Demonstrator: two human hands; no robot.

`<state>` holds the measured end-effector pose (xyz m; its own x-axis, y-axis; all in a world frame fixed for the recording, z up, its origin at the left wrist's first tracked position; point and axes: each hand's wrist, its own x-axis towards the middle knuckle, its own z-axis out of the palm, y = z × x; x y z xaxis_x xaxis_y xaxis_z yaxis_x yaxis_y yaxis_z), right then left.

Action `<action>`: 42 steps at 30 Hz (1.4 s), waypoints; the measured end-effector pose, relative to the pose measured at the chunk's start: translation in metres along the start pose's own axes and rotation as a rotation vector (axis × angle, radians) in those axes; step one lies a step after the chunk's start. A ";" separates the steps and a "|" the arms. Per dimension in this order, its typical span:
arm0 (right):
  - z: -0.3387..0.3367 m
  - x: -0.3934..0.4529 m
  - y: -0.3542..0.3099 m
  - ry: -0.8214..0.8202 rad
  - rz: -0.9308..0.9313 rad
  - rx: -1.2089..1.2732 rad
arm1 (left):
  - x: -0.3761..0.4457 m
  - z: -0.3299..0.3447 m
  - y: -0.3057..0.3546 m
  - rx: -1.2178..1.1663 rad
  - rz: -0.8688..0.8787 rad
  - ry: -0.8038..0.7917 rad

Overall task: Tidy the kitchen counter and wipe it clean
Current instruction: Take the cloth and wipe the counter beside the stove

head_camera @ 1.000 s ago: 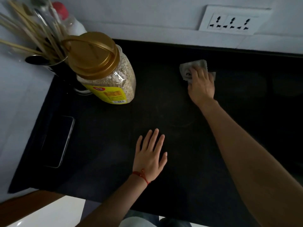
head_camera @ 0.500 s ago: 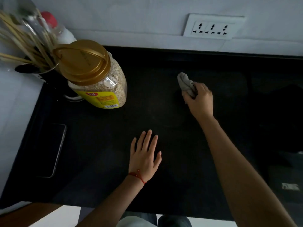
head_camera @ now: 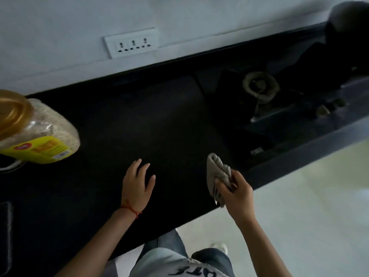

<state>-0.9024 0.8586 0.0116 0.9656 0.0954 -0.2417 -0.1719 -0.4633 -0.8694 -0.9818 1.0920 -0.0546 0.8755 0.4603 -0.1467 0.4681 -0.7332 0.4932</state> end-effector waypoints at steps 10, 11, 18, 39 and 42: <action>-0.164 -0.109 0.136 0.445 0.296 0.092 | -0.064 0.073 0.189 -0.237 0.445 -0.183; -0.180 -0.124 0.154 0.491 0.336 0.091 | -0.078 0.087 0.209 -0.260 0.469 -0.237; -0.268 -0.225 0.268 0.727 0.610 0.117 | -0.156 0.183 0.291 -0.200 0.369 -0.636; -0.514 -0.162 0.419 0.897 0.910 0.350 | -0.131 0.395 0.471 0.100 -0.054 -0.888; -0.561 -0.143 0.439 0.895 0.968 0.372 | -0.121 0.432 0.541 0.118 -0.045 -0.918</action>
<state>-1.0071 0.1473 -0.0937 0.2015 -0.7907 -0.5780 -0.7485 0.2563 -0.6116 -0.7828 0.4231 -0.1404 0.5837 -0.0505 -0.8104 0.4695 -0.7933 0.3876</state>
